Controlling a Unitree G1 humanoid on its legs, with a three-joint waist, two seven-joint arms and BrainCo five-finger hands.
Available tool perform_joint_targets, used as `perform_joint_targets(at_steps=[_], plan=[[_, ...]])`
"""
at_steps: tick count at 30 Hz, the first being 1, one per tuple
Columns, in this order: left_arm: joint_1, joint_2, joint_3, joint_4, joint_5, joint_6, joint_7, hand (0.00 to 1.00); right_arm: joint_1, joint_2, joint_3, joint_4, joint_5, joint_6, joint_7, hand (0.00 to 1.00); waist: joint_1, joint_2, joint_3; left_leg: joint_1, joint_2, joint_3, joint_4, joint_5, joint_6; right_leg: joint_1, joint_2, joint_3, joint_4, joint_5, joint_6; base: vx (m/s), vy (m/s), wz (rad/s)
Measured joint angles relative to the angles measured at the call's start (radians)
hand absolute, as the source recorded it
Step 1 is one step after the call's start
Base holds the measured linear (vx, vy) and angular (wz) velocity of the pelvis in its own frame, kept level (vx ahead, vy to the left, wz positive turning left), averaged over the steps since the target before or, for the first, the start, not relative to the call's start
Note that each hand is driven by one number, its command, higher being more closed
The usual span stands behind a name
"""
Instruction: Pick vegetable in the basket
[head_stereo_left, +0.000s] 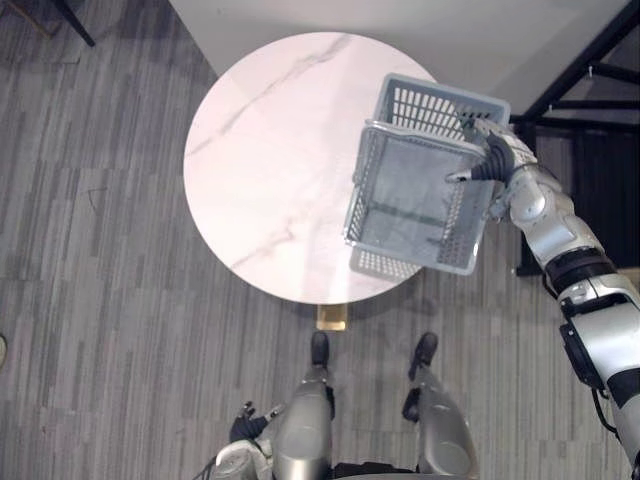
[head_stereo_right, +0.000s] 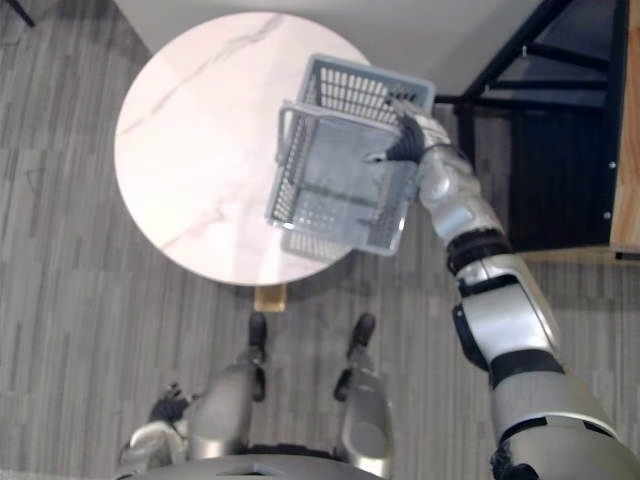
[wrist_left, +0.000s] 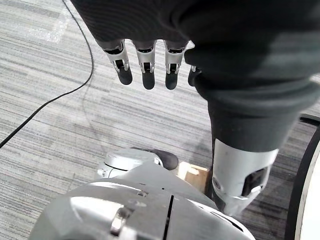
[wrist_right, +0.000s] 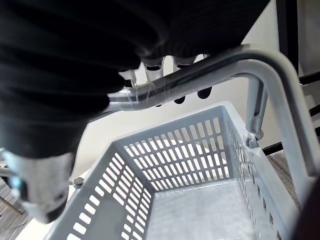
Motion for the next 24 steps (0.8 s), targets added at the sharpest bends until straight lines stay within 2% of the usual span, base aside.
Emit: perform_joint_targets(at_steps=[10, 24], plan=[[-0.001, 0.005, -0.002, 0.001, -0.001, -0.011, 0.000, 0.00, -0.053, 0.000, 0.013, 0.069, -0.071, 0.004, -0.003, 0.00, 0.000, -0.009, 0.005, 0.000, 0.001, -0.004, -0.013, 0.010, 0.000, -0.002, 0.002, 0.001, 0.000, 0.000, 0.000, 0.00, 0.000, 0.00], [-0.025, 0.011, 0.000, 0.001, -0.001, -0.009, -0.003, 0.00, -0.127, -0.001, 0.091, 0.007, -0.074, 0.005, 0.005, 0.00, 0.001, -0.014, 0.002, 0.002, 0.020, 0.004, -0.016, 0.015, -0.007, -0.008, 0.021, 0.021, 0.000, 0.006, -0.007, 0.00, -0.001, -0.01]])
